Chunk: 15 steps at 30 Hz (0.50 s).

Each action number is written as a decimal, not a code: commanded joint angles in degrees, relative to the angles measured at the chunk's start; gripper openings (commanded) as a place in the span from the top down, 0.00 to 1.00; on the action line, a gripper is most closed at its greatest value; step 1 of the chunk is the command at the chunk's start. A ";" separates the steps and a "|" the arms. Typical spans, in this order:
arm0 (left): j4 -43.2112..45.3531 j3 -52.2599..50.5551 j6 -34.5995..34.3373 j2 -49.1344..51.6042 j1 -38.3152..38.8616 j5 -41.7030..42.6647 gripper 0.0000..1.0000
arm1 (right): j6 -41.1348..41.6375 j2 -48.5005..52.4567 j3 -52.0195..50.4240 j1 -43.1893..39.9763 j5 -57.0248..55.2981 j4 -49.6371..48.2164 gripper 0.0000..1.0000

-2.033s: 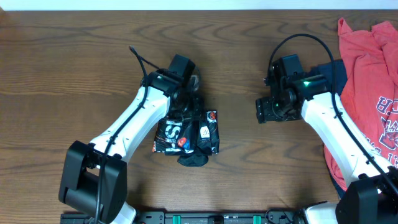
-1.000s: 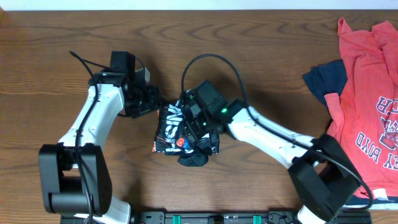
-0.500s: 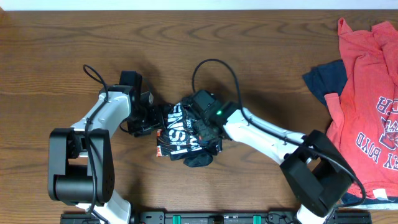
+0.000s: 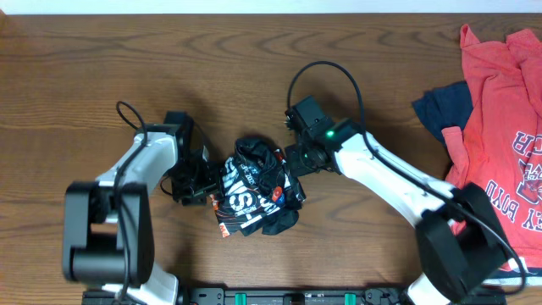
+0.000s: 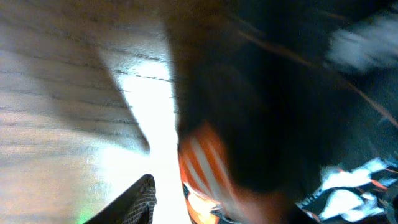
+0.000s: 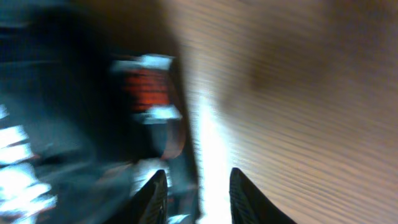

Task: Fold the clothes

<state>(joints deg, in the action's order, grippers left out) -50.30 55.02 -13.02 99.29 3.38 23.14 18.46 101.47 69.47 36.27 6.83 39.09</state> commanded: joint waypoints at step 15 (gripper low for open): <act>19.47 2.08 -1.20 -5.49 -0.20 -1.53 0.23 | -4.70 4.37 1.75 12.22 -1.57 -2.08 0.44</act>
<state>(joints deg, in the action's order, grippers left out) -30.76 56.25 -13.74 91.29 3.38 22.44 11.49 103.11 71.29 47.22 10.48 37.23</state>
